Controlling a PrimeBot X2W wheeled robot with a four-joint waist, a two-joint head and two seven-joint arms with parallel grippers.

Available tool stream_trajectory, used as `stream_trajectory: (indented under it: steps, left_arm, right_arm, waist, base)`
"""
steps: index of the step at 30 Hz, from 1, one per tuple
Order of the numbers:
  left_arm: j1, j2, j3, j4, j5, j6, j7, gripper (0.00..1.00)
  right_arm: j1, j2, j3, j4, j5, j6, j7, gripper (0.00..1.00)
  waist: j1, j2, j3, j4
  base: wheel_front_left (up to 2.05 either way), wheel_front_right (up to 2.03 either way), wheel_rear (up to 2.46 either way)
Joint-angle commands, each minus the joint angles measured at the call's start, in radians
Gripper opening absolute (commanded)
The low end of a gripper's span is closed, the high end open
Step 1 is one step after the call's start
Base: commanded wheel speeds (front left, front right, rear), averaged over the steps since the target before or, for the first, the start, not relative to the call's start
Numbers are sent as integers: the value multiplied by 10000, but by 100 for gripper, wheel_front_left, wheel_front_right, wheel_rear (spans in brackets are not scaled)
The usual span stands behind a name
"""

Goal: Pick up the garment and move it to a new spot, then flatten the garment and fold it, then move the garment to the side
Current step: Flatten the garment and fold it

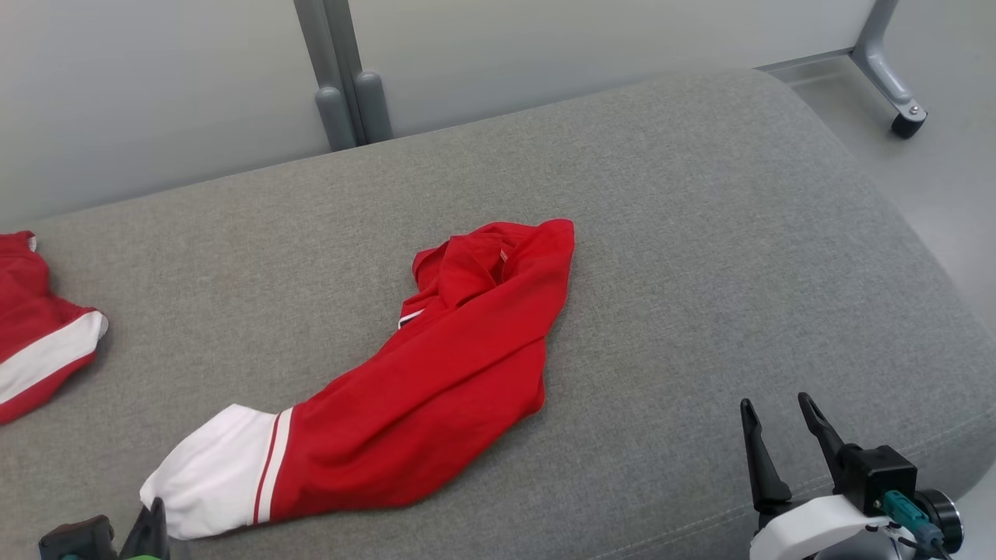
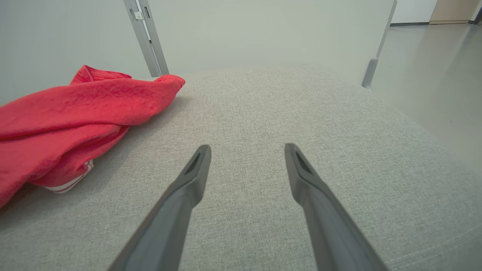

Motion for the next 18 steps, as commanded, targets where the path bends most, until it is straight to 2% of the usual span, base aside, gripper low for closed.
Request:
stream_trajectory:
  steps: [1,2,3,4,5,9,15,18]
  left_arm:
    - [-6,-70,-13,91,-114,-109,-91,35]
    - [-35,-187,-28,179,-193,-211,-118,44]
    - [-63,-320,-19,260,-348,-304,-105,58]
    - [-87,-417,-2,339,-508,-390,-15,84]
    - [-101,-468,-21,406,-627,-466,124,100]
    - [-160,-406,-54,394,-924,-499,886,100]
    - [-507,50,355,-750,-620,501,1002,100]
    - [-1028,-65,55,-1745,-375,572,1167,100]
  right_arm:
    - [90,-18,-32,12,-54,-7,-31,100]
    - [129,-16,-59,13,-75,-8,-31,100]
    - [159,-16,-83,17,-91,-8,-31,100]
    - [180,-16,-97,16,-101,-7,-31,100]
    - [195,-16,-104,19,-119,-7,-31,100]
    - [237,-16,-129,44,-188,-7,-31,100]
    - [269,-16,-170,47,-267,-7,-31,100]
    - [272,-15,-142,22,-304,-7,-31,100]
  waist:
    - [0,0,-4,-42]
    - [0,0,-5,-53]
    - [0,0,-5,-62]
    - [0,0,-9,-72]
    - [0,0,-14,-87]
    - [0,0,-52,-135]
    - [0,0,-162,-172]
    - [0,0,-178,-150]
  base:
    - [0,0,0]
    - [0,0,0]
    - [0,0,0]
    - [0,0,0]
    - [0,0,0]
    - [0,0,0]
    - [0,0,0]
    - [0,0,0]
